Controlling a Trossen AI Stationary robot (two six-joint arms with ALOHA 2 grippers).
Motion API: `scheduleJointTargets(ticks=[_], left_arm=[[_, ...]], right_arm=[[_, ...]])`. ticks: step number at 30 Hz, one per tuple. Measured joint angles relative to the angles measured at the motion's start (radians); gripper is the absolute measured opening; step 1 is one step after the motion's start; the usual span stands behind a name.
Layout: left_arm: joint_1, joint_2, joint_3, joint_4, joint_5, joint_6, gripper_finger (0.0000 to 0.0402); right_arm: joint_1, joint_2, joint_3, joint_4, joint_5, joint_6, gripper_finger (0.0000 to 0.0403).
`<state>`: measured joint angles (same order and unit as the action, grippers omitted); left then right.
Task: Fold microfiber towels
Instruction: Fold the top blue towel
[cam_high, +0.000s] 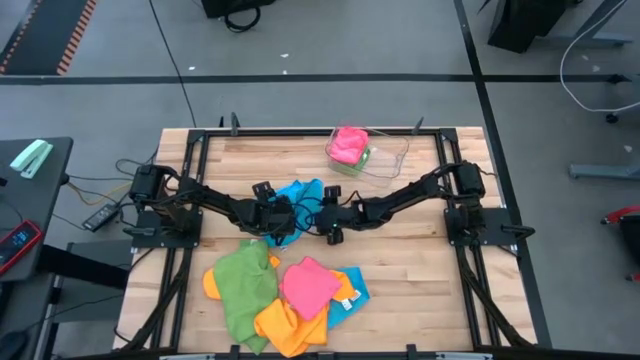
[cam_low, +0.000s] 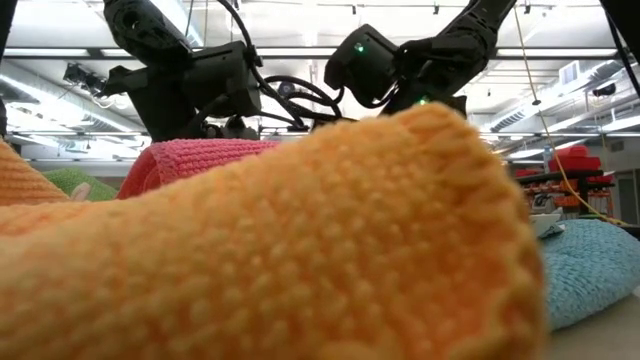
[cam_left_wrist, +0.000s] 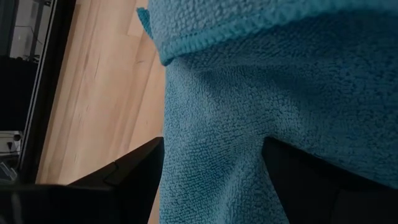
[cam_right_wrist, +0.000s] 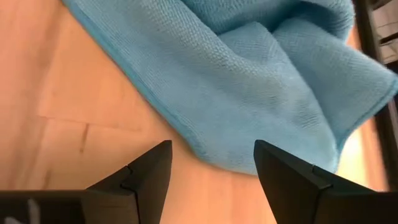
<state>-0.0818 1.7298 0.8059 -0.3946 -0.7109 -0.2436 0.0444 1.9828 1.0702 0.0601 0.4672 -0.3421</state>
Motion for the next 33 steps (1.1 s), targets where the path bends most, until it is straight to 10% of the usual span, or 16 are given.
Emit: scheduleJointTargets(ticks=[17,33], left_arm=[[0.000,0.000,0.000,0.001,0.000,0.002,0.0286],[0.000,0.000,0.000,0.002,0.000,0.004,0.0286]], right_arm=[[-0.102,0.001,-0.001,0.123,-0.119,-0.208,0.0226],[-0.137,0.001,-0.001,0.058,-0.186,-0.174,0.0089]])
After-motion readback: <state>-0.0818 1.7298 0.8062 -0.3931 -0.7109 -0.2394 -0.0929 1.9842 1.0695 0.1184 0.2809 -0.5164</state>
